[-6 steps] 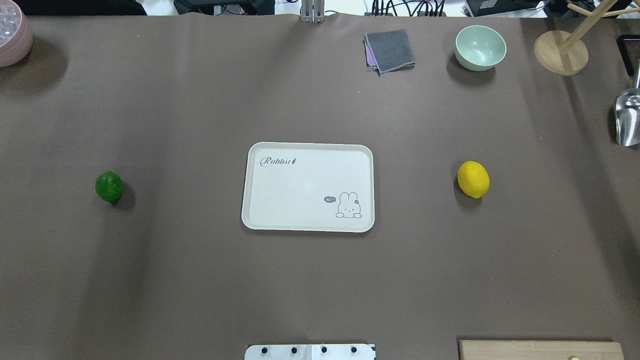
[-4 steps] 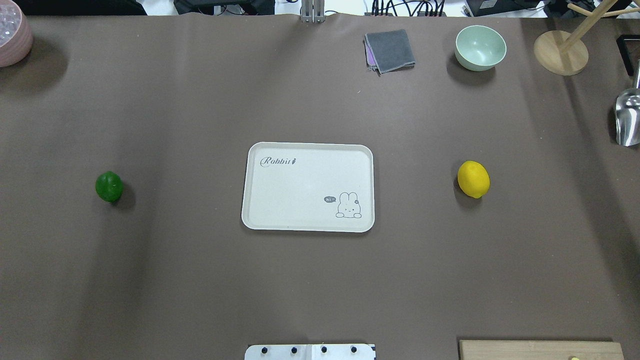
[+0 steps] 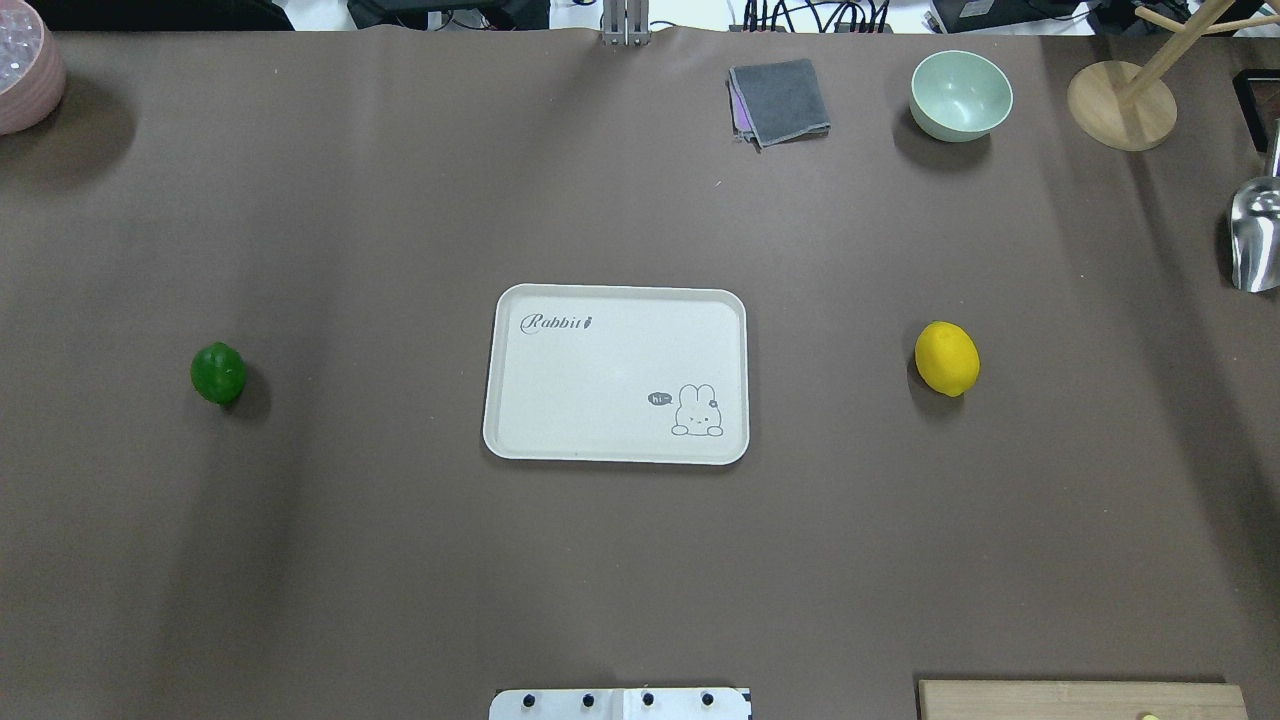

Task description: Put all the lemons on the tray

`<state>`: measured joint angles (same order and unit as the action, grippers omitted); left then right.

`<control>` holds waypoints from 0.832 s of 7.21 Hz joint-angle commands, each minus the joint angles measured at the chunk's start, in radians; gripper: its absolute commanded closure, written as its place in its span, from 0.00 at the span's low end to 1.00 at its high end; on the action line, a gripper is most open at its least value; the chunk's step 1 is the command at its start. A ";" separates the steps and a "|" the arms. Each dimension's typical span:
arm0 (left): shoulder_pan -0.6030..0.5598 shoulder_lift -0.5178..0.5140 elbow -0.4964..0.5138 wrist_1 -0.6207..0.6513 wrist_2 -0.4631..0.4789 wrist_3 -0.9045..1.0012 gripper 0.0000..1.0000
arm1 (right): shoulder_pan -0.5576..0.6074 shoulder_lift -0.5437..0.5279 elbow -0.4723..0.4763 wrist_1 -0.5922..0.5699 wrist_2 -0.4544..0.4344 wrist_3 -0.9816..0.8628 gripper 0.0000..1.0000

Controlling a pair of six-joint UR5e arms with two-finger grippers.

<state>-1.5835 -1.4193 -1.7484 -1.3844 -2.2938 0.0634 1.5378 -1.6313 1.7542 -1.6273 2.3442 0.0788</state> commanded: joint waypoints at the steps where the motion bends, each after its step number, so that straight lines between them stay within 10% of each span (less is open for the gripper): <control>1: 0.047 -0.041 -0.022 0.021 -0.035 -0.119 0.02 | -0.066 0.027 0.008 0.006 0.015 0.012 0.01; 6: 0.301 -0.201 -0.095 0.038 -0.095 -0.540 0.02 | -0.322 0.236 0.010 0.014 0.078 0.317 0.01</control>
<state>-1.3591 -1.5582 -1.8393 -1.3418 -2.3866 -0.3516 1.2781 -1.4553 1.7644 -1.6148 2.4005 0.2611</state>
